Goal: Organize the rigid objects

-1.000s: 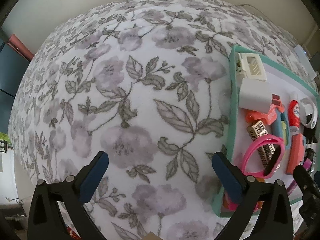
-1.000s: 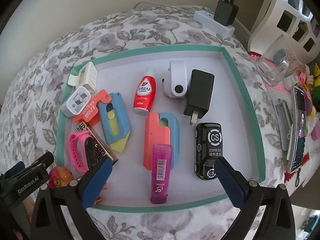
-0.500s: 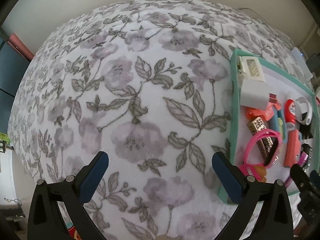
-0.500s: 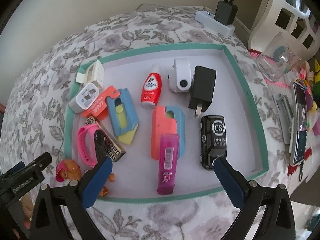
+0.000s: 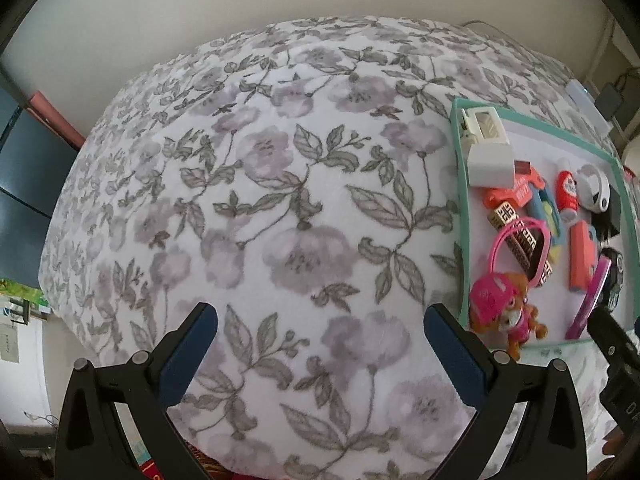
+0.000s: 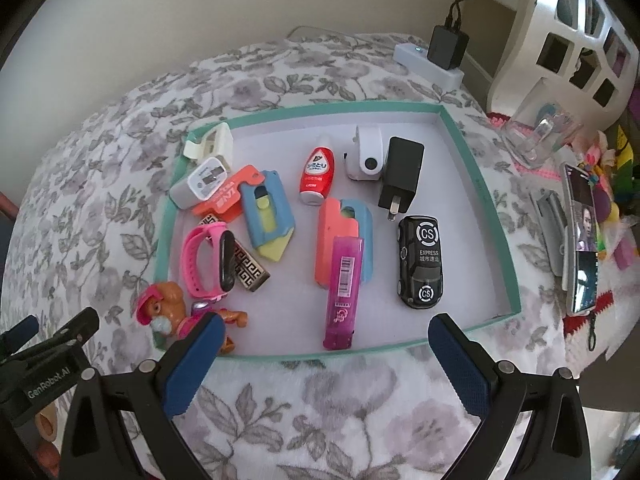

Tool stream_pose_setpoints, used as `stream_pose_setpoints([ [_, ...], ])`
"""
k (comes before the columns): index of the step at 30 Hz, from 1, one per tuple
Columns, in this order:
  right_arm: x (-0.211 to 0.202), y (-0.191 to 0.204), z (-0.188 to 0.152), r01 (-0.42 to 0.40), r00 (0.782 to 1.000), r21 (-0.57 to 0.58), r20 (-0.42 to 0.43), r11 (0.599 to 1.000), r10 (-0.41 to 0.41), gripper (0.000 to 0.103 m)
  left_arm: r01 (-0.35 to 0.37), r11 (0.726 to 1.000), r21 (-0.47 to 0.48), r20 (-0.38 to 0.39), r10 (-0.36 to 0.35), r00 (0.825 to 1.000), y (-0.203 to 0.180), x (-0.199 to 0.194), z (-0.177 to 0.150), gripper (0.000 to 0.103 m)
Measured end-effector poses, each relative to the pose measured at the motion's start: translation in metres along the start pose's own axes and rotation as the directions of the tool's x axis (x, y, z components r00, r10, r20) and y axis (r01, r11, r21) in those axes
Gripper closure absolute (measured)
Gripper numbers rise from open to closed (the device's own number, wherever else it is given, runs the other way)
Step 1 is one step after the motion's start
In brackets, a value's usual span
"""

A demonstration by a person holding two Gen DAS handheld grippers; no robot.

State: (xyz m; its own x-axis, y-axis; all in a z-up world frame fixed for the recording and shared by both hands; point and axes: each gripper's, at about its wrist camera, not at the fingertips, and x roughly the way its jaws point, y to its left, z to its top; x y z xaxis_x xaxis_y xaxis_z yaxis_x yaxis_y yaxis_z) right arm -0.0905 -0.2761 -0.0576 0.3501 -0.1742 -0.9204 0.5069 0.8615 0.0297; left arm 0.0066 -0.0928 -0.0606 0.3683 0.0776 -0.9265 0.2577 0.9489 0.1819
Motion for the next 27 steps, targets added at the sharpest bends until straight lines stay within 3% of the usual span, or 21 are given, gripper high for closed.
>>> stream_pose_setpoints([
  [27, -0.027, 0.005, -0.011, 0.024, 0.996, -0.009, 0.086, 1.000, -0.023, 0.000, 0.006, 1.000, -0.017, 0.081, -0.004, 0.997, 0.015, -0.029, -0.014, 0.000],
])
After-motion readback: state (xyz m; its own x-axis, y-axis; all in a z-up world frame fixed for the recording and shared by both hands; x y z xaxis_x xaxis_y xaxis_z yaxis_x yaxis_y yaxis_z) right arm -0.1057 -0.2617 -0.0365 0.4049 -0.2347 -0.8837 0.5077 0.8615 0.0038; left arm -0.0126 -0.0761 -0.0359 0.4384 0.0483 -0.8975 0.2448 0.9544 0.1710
